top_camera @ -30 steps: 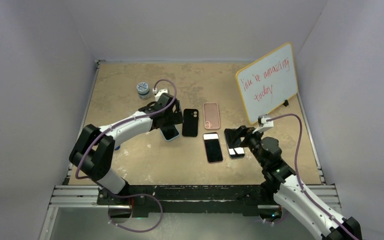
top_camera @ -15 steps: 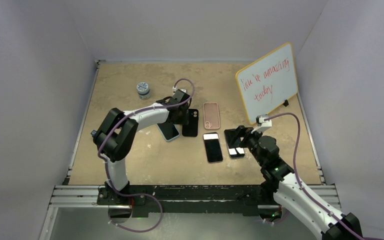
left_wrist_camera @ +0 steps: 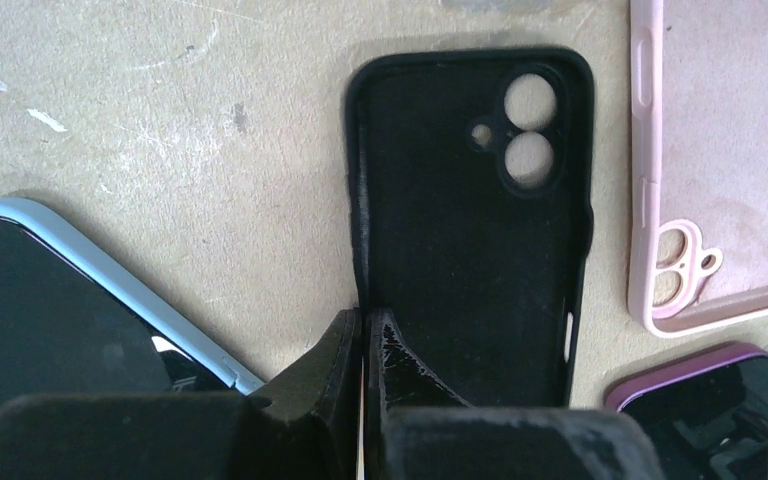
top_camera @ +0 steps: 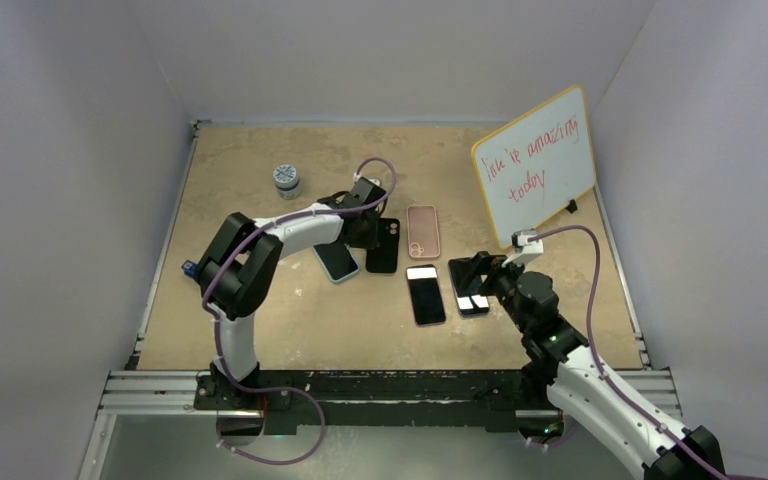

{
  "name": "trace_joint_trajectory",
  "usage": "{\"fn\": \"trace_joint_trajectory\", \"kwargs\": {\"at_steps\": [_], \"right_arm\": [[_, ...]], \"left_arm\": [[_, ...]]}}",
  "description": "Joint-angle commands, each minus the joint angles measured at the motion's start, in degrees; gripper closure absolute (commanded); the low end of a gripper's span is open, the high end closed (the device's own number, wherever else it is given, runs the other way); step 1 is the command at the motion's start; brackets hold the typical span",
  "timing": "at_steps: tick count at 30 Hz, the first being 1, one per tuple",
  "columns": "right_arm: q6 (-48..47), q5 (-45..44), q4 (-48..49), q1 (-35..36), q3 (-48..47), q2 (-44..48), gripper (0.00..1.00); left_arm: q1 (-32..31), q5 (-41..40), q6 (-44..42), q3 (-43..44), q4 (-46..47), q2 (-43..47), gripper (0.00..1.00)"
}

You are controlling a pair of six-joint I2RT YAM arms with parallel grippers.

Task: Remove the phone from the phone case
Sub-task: Pick up the phone case from the center of the board.

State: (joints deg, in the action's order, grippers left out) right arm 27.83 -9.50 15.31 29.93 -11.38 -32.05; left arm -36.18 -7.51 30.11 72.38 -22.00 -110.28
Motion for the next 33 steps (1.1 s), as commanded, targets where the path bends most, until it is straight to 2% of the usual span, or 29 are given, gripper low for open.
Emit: {"fn": "trace_joint_trajectory", "kwargs": {"at_steps": [1,5,11,18,27,33], "right_arm": [[-1.64,1.15,0.32,-0.20,-2.06,0.70,0.03],[-2.10,5.07,2.40,-0.16,-1.92,0.32,0.03],[-4.04,13.40,5.28,-0.12,-3.45,-3.73,0.04],[-4.59,25.47,4.42,-0.12,-9.42,-13.20,0.05],[-3.04,40.86,0.49,-0.22,-17.25,-24.34,0.09],[-6.77,48.72,-4.33,-0.23,-24.70,-31.22,0.11]], "left_arm": [[-0.95,-0.57,-7.00,4.10,-4.59,2.57,1.00],[-2.11,-1.02,-13.52,4.84,-6.52,5.42,1.00],[-4.97,-0.87,-30.28,5.04,-8.91,10.07,1.00],[-6.95,6.19,-46.69,-2.14,-5.18,19.78,1.00],[-9.48,17.57,-70.84,-15.94,-2.58,39.17,1.00],[-12.65,17.74,-77.98,-17.71,-4.28,40.83,1.00]]}}
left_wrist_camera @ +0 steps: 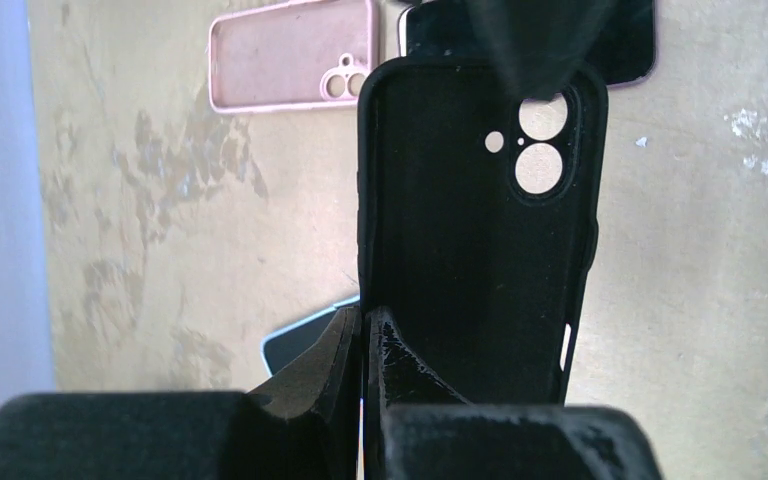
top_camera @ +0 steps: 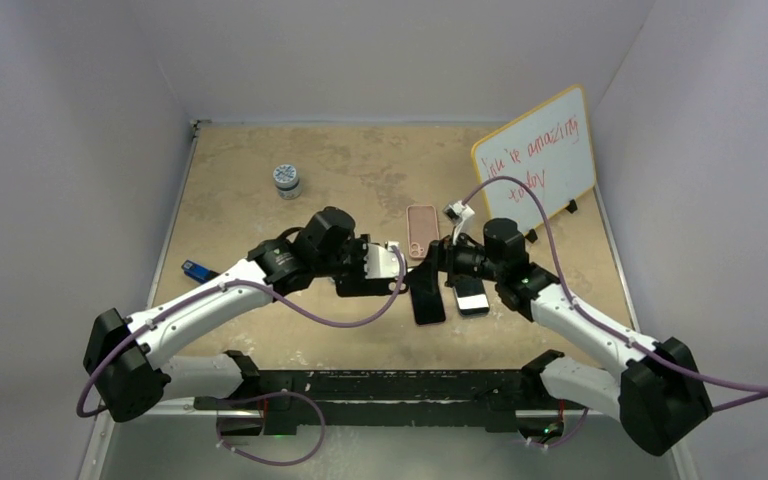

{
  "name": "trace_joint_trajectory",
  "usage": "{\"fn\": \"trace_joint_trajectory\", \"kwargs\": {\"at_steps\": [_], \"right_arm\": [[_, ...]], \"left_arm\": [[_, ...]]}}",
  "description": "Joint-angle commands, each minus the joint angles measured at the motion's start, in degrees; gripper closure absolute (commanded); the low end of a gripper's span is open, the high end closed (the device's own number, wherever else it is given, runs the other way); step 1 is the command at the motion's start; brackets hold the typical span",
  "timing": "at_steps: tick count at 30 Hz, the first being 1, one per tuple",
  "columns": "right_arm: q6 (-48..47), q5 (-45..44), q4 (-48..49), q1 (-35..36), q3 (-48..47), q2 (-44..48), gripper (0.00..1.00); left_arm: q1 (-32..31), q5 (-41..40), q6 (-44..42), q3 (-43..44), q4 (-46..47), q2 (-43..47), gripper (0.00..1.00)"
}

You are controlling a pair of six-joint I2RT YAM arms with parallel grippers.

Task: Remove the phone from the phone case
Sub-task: Pick up the phone case from the center of the board.

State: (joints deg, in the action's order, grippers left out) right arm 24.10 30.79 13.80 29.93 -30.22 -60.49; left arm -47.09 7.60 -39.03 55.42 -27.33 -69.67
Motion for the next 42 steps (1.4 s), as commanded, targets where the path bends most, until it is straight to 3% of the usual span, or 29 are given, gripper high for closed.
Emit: {"fn": "trace_joint_trajectory", "kwargs": {"at_steps": [1,9,15,19,23,25,29,31,34,37,42], "right_arm": [[-3.78,9.78,-3.56,-0.22,-6.81,-3.91,0.11],[-7.38,15.62,-8.75,0.67,-12.18,-11.24,0.17],[-10.26,15.51,-11.90,3.80,-15.74,-15.31,0.28],[-11.10,15.52,-13.21,4.33,-17.29,-17.09,0.48],[-11.08,14.58,-13.63,4.36,-17.93,-17.37,0.88],[-10.28,12.55,-13.36,4.37,-18.07,-17.43,1.00],[-6.94,4.17,-11.75,4.41,-18.36,-18.64,1.00],[-4.17,-1.30,-10.32,4.39,-18.48,-19.75,1.00],[1.72,-9.18,-7.74,4.36,-18.64,-22.07,1.00],[8.48,-16.93,-2.85,4.37,-18.29,-24.48,1.00],[19.34,-25.77,6.49,4.50,-17.73,-28.92,1.00]], "left_arm": [[-2.22,2.35,-9.53,-0.78,0.83,0.05,1.00],[-6.47,-0.34,-13.28,-0.62,-0.51,-0.38,1.00],[-9.02,-2.68,-15.50,-0.31,-1.64,-0.99,1.00],[-9.78,-3.95,-15.28,-0.58,-1.51,-0.87,1.00],[-9.87,-7.18,-14.05,-2.66,2.05,0.76,1.00],[-9.89,-11.49,-11.80,-4.43,5.58,2.08,0.92],[-9.92,-20.58,-6.36,-5.23,9.90,3.00,0.55],[-9.85,-26.51,-0.57,-4.51,11.26,2.61,0.45],[-9.39,-36.32,10.11,-2.09,11.67,1.48,0.36],[-6.01,-41.26,21.48,0.02,10.02,1.32,0.25],[6.50,-36.60,37.12,1.90,8.83,3.97,0.20]]}}
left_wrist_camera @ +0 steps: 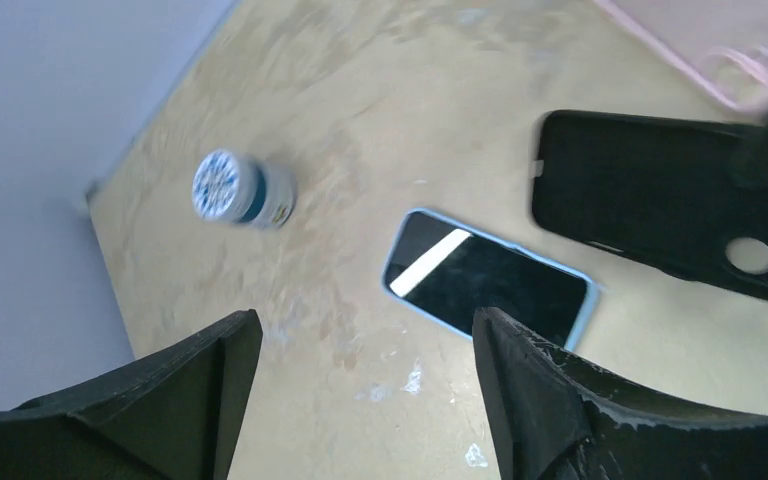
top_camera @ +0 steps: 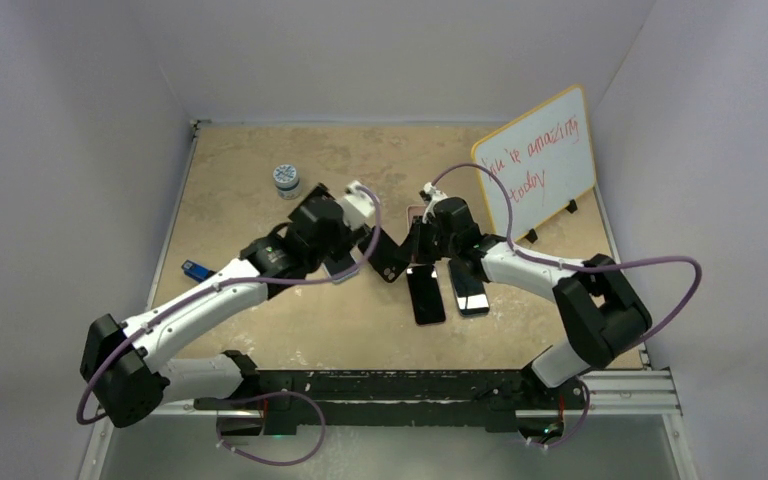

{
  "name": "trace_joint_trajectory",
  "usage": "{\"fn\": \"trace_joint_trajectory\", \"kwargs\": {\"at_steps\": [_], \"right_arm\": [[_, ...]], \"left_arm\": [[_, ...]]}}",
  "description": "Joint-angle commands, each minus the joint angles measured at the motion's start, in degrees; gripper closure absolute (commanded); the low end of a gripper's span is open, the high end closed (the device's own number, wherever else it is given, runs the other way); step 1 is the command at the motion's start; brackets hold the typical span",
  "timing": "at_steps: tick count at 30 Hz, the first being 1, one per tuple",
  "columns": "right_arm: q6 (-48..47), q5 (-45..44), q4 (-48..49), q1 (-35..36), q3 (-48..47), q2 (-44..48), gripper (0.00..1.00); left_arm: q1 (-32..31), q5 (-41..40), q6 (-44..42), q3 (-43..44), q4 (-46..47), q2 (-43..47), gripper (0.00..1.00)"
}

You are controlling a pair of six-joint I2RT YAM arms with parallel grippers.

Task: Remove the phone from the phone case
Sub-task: Pick up the phone case from the center of the board, then place the phone case at the center of the board.

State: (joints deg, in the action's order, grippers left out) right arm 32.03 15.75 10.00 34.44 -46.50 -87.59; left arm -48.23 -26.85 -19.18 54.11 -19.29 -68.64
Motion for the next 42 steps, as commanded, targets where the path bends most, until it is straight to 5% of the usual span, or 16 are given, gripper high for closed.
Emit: {"fn": "trace_joint_trajectory", "kwargs": {"at_steps": [1,8,16,33,42], "right_arm": [[13.22,-12.29,12.00,0.09,-1.14,-2.54,1.00],[20.89,-22.45,17.15,1.05,-0.87,-6.96,1.00],[23.33,-24.23,18.88,2.73,-2.77,-12.67,1.00],[20.46,-32.84,9.20,7.39,-3.26,-10.30,0.37],[-0.33,-28.21,7.21,12.06,-10.61,-10.98,0.11]], "left_arm": [[9.05,-1.28,18.55,3.46,0.65,3.63,0.20],[11.37,-2.19,23.75,3.17,-0.11,7.37,0.19],[12.30,0.00,24.97,4.08,-1.18,8.06,0.19],[12.75,0.88,25.26,4.38,-1.71,8.89,0.19],[16.73,1.66,29.63,5.98,-3.52,9.60,0.15]]}}
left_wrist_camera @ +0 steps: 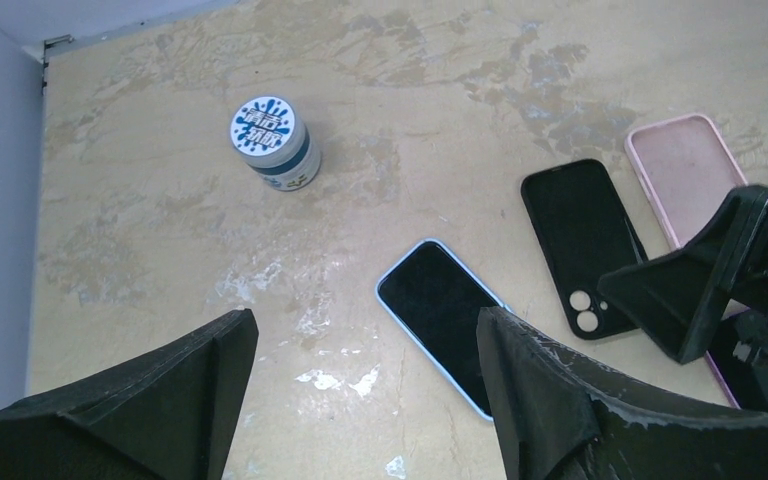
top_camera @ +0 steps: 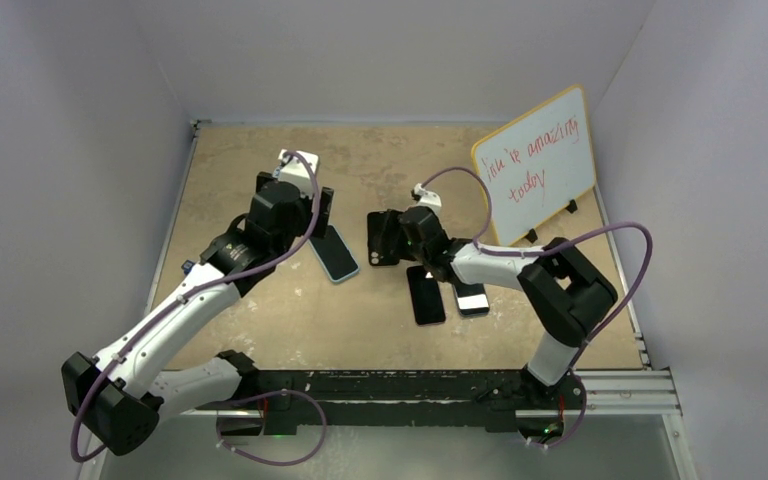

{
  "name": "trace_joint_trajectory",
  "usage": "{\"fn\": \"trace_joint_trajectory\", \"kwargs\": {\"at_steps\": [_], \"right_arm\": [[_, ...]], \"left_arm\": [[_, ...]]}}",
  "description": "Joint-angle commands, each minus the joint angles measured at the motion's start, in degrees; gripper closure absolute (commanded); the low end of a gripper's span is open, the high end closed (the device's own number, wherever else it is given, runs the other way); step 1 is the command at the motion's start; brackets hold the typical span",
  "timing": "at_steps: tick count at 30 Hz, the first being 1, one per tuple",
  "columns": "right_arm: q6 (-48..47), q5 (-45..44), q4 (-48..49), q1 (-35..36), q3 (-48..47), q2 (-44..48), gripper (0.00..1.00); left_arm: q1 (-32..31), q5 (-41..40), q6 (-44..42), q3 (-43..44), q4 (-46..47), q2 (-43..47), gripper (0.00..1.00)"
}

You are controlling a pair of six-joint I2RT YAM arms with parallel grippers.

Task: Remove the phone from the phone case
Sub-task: Place the phone case at the center of the board, then pick up the phone at the center of the board.

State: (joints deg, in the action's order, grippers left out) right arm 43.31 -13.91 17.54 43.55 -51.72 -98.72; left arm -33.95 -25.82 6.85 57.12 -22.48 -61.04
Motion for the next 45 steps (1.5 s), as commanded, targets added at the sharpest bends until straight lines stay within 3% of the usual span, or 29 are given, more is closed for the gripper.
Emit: {"fn": "trace_joint_trajectory", "kwargs": {"at_steps": [1,7,12,26,31,38,45], "right_arm": [[-13.24,2.07,-0.39,3.72,-6.38,-0.60,0.10],[-21.03,3.77,-2.75,8.73,-14.82,-7.86,0.01],[-23.86,2.25,-6.21,10.78,-21.34,-14.02,0.01],[-26.88,-7.01,-16.84,15.32,-31.32,-23.79,0.03],[-26.35,-10.32,-20.31,16.94,-30.09,-23.24,0.11],[-25.63,-12.15,-21.60,20.89,-24.53,-18.82,0.43],[-19.51,-5.59,-17.79,22.32,-14.21,-8.55,0.53]], "left_arm": [[3.16,0.75,4.17,2.99,-0.39,2.33,0.14],[5.72,-2.60,7.08,2.62,-0.59,5.69,0.09],[5.92,-7.16,7.57,1.58,0.28,8.79,0.08],[6.09,-5.24,8.38,1.41,0.59,9.62,0.08],[6.18,-3.44,9.76,1.33,0.15,9.74,0.08],[6.36,-2.13,12.48,-2.63,-0.04,13.62,0.08],[6.36,2.92,21.23,-9.38,-1.51,19.43,0.08]]}}
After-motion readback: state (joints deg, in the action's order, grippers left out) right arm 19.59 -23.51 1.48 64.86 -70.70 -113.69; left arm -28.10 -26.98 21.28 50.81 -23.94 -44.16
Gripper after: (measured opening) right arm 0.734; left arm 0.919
